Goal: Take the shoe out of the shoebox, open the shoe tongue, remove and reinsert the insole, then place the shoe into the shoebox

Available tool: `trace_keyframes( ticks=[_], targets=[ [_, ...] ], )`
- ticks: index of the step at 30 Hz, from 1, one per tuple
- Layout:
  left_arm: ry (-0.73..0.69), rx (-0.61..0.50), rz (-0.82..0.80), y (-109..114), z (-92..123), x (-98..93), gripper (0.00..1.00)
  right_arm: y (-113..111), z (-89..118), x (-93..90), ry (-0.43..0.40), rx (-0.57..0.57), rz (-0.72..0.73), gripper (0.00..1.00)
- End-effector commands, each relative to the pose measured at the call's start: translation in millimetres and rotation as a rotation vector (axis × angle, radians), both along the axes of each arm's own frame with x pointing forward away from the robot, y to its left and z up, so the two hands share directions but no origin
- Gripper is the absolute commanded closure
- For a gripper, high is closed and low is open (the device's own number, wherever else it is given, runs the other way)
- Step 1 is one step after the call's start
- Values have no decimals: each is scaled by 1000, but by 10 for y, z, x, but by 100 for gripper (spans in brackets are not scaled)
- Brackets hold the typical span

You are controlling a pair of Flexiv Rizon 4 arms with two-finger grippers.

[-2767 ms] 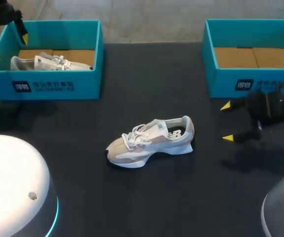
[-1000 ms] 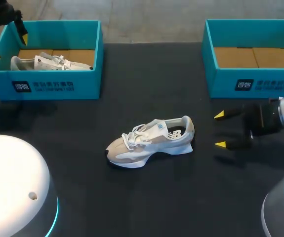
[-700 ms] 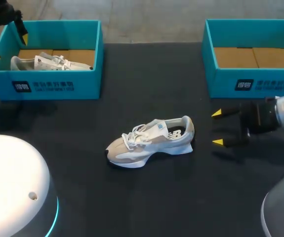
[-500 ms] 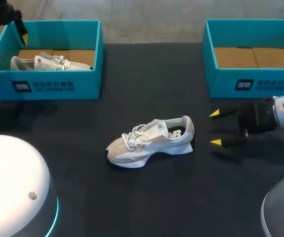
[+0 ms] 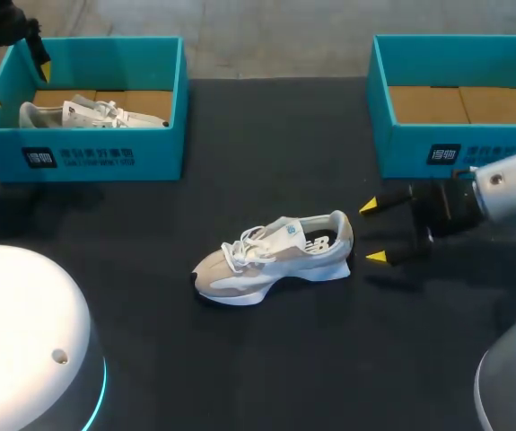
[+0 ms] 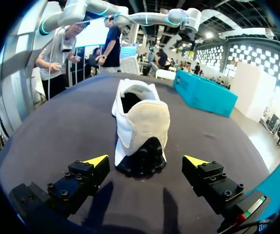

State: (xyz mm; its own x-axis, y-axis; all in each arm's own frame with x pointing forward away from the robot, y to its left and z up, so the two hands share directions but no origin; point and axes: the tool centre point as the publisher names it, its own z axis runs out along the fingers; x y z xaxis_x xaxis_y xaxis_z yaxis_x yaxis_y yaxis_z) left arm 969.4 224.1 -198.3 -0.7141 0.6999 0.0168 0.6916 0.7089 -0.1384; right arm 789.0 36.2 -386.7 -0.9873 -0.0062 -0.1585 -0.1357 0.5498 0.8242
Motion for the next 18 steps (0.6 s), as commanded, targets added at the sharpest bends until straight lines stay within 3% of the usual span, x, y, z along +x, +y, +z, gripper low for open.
trace_keyframes(
  ticks=[1,18],
  targets=[
    [-2,2,0,0,2,-11,0,57,-69,112,24,-7,32,0],
    [-2,2,0,0,2,-11,0,425,-142,29,66,32,94,0]
  ],
)
